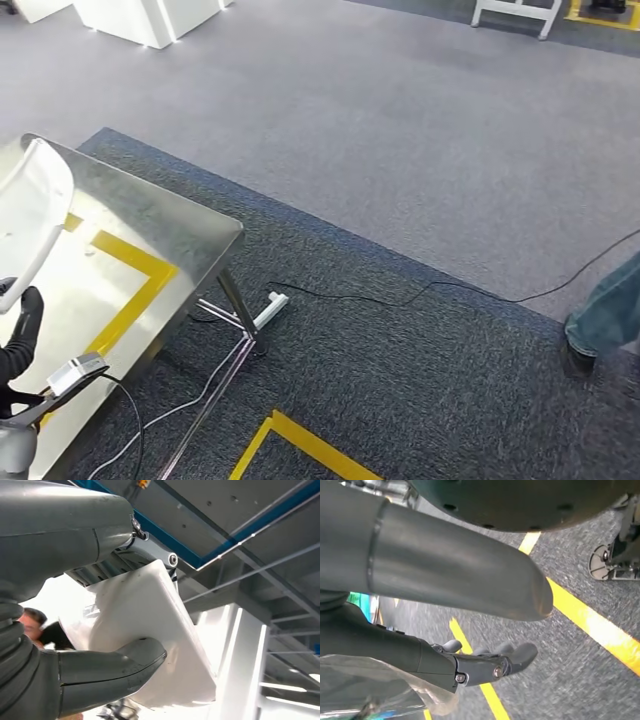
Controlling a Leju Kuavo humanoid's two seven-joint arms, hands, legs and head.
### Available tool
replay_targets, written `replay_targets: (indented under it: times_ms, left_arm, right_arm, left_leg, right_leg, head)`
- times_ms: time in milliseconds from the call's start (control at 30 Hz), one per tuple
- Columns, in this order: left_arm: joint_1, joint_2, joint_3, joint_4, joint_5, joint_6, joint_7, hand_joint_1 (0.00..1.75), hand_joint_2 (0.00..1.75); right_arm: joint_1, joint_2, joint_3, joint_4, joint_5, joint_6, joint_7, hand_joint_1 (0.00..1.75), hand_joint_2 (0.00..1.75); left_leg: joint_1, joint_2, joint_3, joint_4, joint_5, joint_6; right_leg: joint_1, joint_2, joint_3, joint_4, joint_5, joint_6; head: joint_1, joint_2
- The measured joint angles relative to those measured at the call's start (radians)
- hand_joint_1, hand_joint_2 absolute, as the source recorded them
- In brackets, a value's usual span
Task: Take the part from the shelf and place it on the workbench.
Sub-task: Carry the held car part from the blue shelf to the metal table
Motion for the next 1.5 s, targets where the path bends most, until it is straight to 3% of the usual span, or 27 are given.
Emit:
replay_targets:
  times_ms: [33, 67, 100, 167, 233, 267, 333, 400, 467, 533, 567, 633, 700, 767, 833, 900, 967, 1033, 1067, 1100, 1133, 1200, 1267, 1333, 1400, 1467, 1500]
  left_arm:
    - [0.001, 0.000, -0.002, 0.000, -0.002, 0.000, 0.002, 1.75, 1.75]
    - [0.002, 0.001, -0.003, 0.000, -0.003, 0.000, 0.004, 1.75, 1.75]
    - [0.002, 0.001, -0.004, 0.000, -0.005, 0.000, 0.006, 1.75, 1.75]
    - [0.001, 0.003, -0.006, 0.000, -0.007, 0.000, 0.008, 1.75, 1.75]
    - [0.000, 0.006, -0.009, 0.000, -0.007, 0.000, 0.011, 1.75, 1.75]
    - [0.000, 0.008, -0.010, 0.000, -0.008, 0.000, 0.014, 1.75, 1.75]
    - [0.003, 0.010, -0.011, 0.000, -0.008, 0.000, 0.019, 1.75, 1.75]
    - [0.004, 0.012, -0.013, -0.001, -0.009, 0.000, 0.024, 1.75, 1.75]
    - [0.004, 0.012, -0.016, -0.001, -0.011, 0.001, 0.030, 1.75, 1.75]
    - [0.005, 0.012, -0.019, -0.001, -0.014, 0.000, 0.034, 1.75, 1.75]
    - [0.006, 0.012, -0.020, -0.001, -0.015, 0.000, 0.036, 1.75, 1.75]
    - [0.006, 0.013, -0.023, -0.001, -0.017, 0.000, 0.044, 1.75, 1.75]
    - [0.006, 0.017, -0.027, -0.001, -0.018, 0.000, 0.054, 1.75, 1.75]
    - [0.005, 0.021, -0.030, -0.001, -0.019, 0.000, 0.062, 1.75, 1.75]
    - [0.008, 0.025, -0.033, -0.001, -0.022, 0.000, 0.066, 1.75, 1.75]
    - [0.010, 0.029, -0.035, -0.001, -0.025, 0.000, 0.071, 1.75, 1.75]
    - [0.008, 0.032, -0.037, -0.001, -0.026, 0.000, 0.075, 1.75, 1.75]
    - [0.008, 0.034, -0.039, -0.001, -0.027, 0.000, 0.076, 1.75, 1.75]
    - [0.010, 0.034, -0.040, -0.001, -0.027, 0.000, 0.077, 1.75, 1.75]
    - [0.011, 0.034, -0.041, -0.001, -0.027, 0.000, 0.077, 1.75, 1.75]
    - [0.011, 0.034, -0.042, -0.001, -0.027, 0.000, 0.077, 1.75, 1.75]
    - [0.010, 0.036, -0.044, -0.001, -0.027, 0.000, 0.077, 1.75, 1.75]
    - [0.008, 0.038, -0.046, -0.001, -0.027, 0.000, 0.078, 1.75, 1.75]
    - [0.010, 0.039, -0.047, -0.002, -0.027, 0.000, 0.079, 1.75, 1.75]
    - [0.011, 0.040, -0.047, -0.002, -0.027, 0.000, 0.081, 1.75, 1.75]
    - [0.010, 0.041, -0.047, -0.002, -0.027, 0.000, 0.082, 1.75, 1.75]
    - [0.010, 0.040, -0.047, -0.002, -0.027, 0.000, 0.083, 1.75, 1.75]
  right_arm:
    - [0.000, 0.000, 0.000, 0.000, 0.000, 0.000, 0.000, 0.00, 0.00]
    - [0.000, 0.000, 0.000, 0.000, 0.000, 0.000, 0.001, 0.00, 0.00]
    - [0.000, 0.000, 0.000, 0.000, 0.000, 0.000, 0.001, 0.00, 0.00]
    - [-0.002, 0.000, 0.000, 0.000, 0.000, 0.000, 0.001, 0.00, 0.00]
    - [-0.002, 0.000, 0.000, 0.000, 0.001, 0.000, 0.001, 0.00, 0.00]
    - [-0.003, 0.000, 0.000, 0.000, 0.001, 0.000, 0.001, 0.00, 0.00]
    - [-0.006, 0.000, 0.000, 0.000, 0.001, 0.000, 0.002, 0.00, 0.00]
    - [-0.008, 0.000, 0.000, 0.000, 0.001, 0.000, 0.002, 0.00, 0.00]
    - [-0.007, -0.001, 0.000, 0.000, 0.001, 0.000, 0.001, 0.00, 0.00]
    - [-0.003, -0.001, 0.000, 0.000, 0.000, 0.000, 0.001, 0.00, 0.00]
    - [-0.001, -0.001, 0.000, 0.000, 0.000, 0.000, 0.002, 0.00, 0.00]
    - [0.000, -0.001, 0.000, 0.000, 0.000, 0.000, 0.002, 0.00, 0.00]
    - [-0.001, -0.001, 0.000, 0.000, 0.000, 0.000, 0.002, 0.00, 0.00]
    - [-0.002, -0.001, 0.000, 0.000, -0.001, 0.001, 0.002, 0.00, 0.00]
    - [-0.001, -0.001, 0.000, 0.000, -0.001, 0.001, 0.003, 0.00, 0.00]
    - [-0.001, -0.001, 0.000, 0.000, -0.001, 0.000, 0.003, 0.00, 0.00]
    - [-0.001, -0.002, 0.000, 0.000, -0.001, 0.000, 0.002, 0.00, 0.00]
    - [0.000, -0.002, 0.000, 0.000, -0.001, 0.000, 0.002, 0.00, 0.00]
    - [0.001, -0.002, 0.000, 0.000, -0.002, 0.000, 0.002, 0.00, 0.00]
    - [0.000, -0.002, 0.000, 0.000, -0.002, 0.000, 0.003, 0.00, 0.00]
    - [0.000, -0.002, 0.000, 0.000, -0.002, 0.000, 0.003, 0.00, 0.00]
    - [-0.002, -0.002, 0.000, 0.000, -0.002, 0.000, 0.002, 0.00, 0.00]
    - [-0.003, -0.002, 0.000, 0.000, -0.002, 0.000, 0.002, 0.00, 0.00]
    - [-0.004, -0.002, 0.000, 0.000, -0.002, 0.001, 0.004, 0.00, 0.00]
    - [-0.005, -0.002, 0.000, 0.000, -0.002, 0.001, 0.005, 0.00, 0.00]
    - [-0.006, -0.002, 0.001, 0.000, -0.001, 0.001, 0.006, 0.00, 0.00]
    - [-0.005, -0.002, 0.001, 0.000, -0.001, 0.001, 0.006, 0.00, 0.00]
  left_leg:
    - [0.001, 0.003, -0.015, 0.032, -0.005, 0.000]
    - [0.001, 0.006, -0.013, 0.027, 0.009, 0.001]
    - [0.001, 0.011, 0.009, -0.016, 0.039, 0.004]
    - [-0.007, 0.049, 0.079, -0.151, 0.097, 0.016]
    - [-0.018, 0.083, 0.118, -0.230, 0.112, 0.029]
    - [-0.023, 0.083, 0.118, -0.236, 0.106, 0.034]
    - [-0.019, 0.059, 0.119, -0.245, 0.111, 0.043]
    - [-0.012, 0.035, 0.125, -0.256, 0.117, 0.054]
    - [-0.008, 0.012, 0.126, -0.260, 0.119, 0.060]
    - [-0.007, -0.015, 0.125, -0.259, 0.119, 0.062]
    - [-0.007, -0.030, 0.125, -0.258, 0.119, 0.062]
    - [-0.006, -0.060, 0.127, -0.256, 0.118, 0.059]
    - [-0.006, -0.085, 0.123, -0.249, 0.115, 0.052]
    - [-0.003, -0.109, 0.112, -0.245, 0.118, 0.039]
    - [0.001, -0.131, 0.104, -0.246, 0.122, 0.025]
    - [-0.001, -0.095, 0.088, -0.215, 0.104, 0.015]
    - [-0.003, -0.028, 0.038, -0.109, 0.050, 0.007]
    - [0.000, -0.001, -0.020, 0.010, 0.007, 0.002]
    - [0.001, 0.004, -0.029, 0.029, 0.010, 0.001]
    - [0.002, 0.007, -0.019, 0.010, 0.031, 0.002]
    - [0.001, 0.015, 0.009, -0.044, 0.065, 0.004]
    - [-0.008, 0.063, 0.078, -0.176, 0.113, 0.015]
    - [-0.018, 0.095, 0.108, -0.236, 0.118, 0.027]
    - [-0.018, 0.075, 0.107, -0.241, 0.114, 0.036]
    - [-0.012, 0.050, 0.109, -0.248, 0.116, 0.045]
    - [-0.009, 0.027, 0.111, -0.251, 0.117, 0.053]
    - [-0.009, 0.015, 0.110, -0.251, 0.117, 0.055]
  right_leg:
    - [0.001, -0.015, 0.001, 0.000, -0.002, -0.001]
    - [0.003, -0.029, 0.003, 0.000, -0.004, -0.001]
    - [0.004, -0.042, 0.007, 0.000, -0.007, -0.001]
    - [0.008, -0.067, 0.016, 0.000, -0.014, 0.003]
    - [0.014, -0.088, 0.021, 0.000, -0.021, 0.011]
    - [0.016, -0.100, 0.023, -0.001, -0.023, 0.016]
    - [0.016, -0.114, 0.029, -0.003, -0.029, 0.026]
    - [0.014, -0.068, 0.014, 0.037, -0.059, 0.037]
    - [0.011, -0.004, -0.047, 0.154, -0.116, 0.043]
    - [0.011, 0.012, -0.109, 0.263, -0.147, 0.044]
    - [0.011, 0.014, -0.120, 0.272, -0.135, 0.045]
    - [0.008, 0.029, -0.085, 0.176, -0.059, 0.043]
    - [0.000, 0.087, -0.030, 0.051, -0.007, 0.040]
    - [-0.003, 0.123, -0.007, 0.006, -0.005, 0.034]
    - [-0.003, 0.099, -0.002, -0.001, -0.003, 0.024]
    - [-0.005, 0.068, 0.007, -0.009, -0.001, 0.012]
    - [-0.004, 0.036, 0.014, -0.013, -0.004, 0.004]
    - [-0.001, 0.002, 0.018, -0.013, -0.010, 0.001]
    - [-0.001, -0.014, 0.021, -0.013, -0.013, 0.001]
    - [0.000, -0.028, 0.024, -0.013, -0.016, 0.002]
    - [0.000, -0.042, 0.029, -0.013, -0.020, 0.003]
    - [0.004, -0.065, 0.039, -0.012, -0.030, 0.011]
    - [0.011, -0.087, 0.045, -0.013, -0.039, 0.022]
    - [0.014, -0.107, 0.052, -0.016, -0.045, 0.032]
    - [0.011, -0.074, 0.046, 0.006, -0.068, 0.041]
    - [0.007, -0.013, -0.003, 0.104, -0.120, 0.045]
    - [0.006, 0.002, -0.041, 0.172, -0.147, 0.046]
  head:
    - [0.000, 0.000]
    - [0.000, 0.000]
    - [0.000, 0.000]
    - [0.000, 0.000]
    - [0.001, 0.000]
    - [0.002, 0.000]
    - [0.004, 0.000]
    - [0.010, 0.000]
    - [0.017, 0.000]
    - [0.018, 0.000]
    - [0.018, 0.000]
    - [0.019, 0.000]
    - [0.017, 0.000]
    - [0.017, 0.000]
    - [0.017, 0.000]
    - [0.012, 0.000]
    - [0.006, 0.000]
    - [0.005, 0.000]
    - [0.005, 0.000]
    - [0.005, 0.000]
    - [0.005, 0.000]
    - [0.005, 0.000]
    - [0.005, 0.000]
    - [0.007, 0.000]
    - [0.010, 0.000]
    - [0.014, 0.000]
    - [0.015, 0.000]
